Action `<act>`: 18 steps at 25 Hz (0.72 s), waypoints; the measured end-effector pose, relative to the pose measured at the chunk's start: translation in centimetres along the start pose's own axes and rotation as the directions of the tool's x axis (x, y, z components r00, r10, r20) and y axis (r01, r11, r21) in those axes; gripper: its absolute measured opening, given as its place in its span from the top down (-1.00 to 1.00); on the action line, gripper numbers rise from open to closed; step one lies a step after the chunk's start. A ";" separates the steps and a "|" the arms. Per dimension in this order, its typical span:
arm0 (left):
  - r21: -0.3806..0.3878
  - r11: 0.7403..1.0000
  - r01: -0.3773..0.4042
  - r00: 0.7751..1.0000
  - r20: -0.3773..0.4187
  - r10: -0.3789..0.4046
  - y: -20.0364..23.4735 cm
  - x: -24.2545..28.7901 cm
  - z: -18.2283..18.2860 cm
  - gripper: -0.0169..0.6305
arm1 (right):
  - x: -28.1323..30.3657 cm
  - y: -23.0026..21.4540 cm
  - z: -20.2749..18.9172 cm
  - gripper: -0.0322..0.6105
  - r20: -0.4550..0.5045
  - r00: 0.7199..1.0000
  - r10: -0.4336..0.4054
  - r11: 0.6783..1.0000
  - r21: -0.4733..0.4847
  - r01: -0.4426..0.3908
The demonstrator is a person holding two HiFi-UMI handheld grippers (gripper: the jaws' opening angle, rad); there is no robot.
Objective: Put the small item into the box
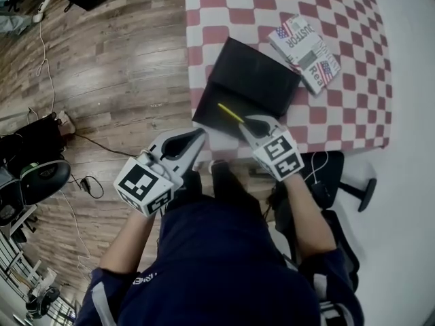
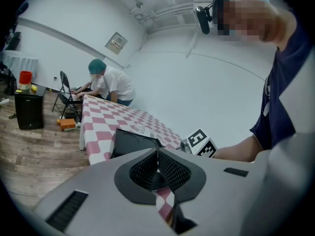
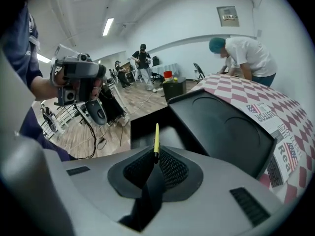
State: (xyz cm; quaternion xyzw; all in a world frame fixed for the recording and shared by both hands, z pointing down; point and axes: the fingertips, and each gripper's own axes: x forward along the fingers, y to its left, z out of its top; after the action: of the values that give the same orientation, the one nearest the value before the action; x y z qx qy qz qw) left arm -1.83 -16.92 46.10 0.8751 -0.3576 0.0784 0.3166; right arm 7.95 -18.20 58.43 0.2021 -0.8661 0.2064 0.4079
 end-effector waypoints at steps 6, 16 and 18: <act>-0.021 1.000 -0.016 1.000 0.003 0.016 1.1 -0.3 -0.6 0.84 | 2.4 0.4 -1.0 0.75 -0.097 0.995 0.027 0.997 -0.064 -0.033; -0.028 0.999 -0.024 1.000 0.014 0.024 2.0 -0.8 -0.9 0.84 | 4.9 0.4 -3.3 0.75 -0.265 0.964 0.014 0.980 -0.189 -0.066; -0.039 0.999 -0.026 1.000 0.013 0.026 2.1 -0.8 -1.0 0.84 | 5.3 0.5 -3.8 0.75 -0.303 0.953 0.011 0.976 -0.206 -0.077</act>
State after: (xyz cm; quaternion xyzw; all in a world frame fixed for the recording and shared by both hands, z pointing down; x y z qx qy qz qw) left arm -3.74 -16.99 47.58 0.8645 -0.3725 0.0696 0.3301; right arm 6.99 -16.77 64.78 0.1036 -0.8155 0.1488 0.5496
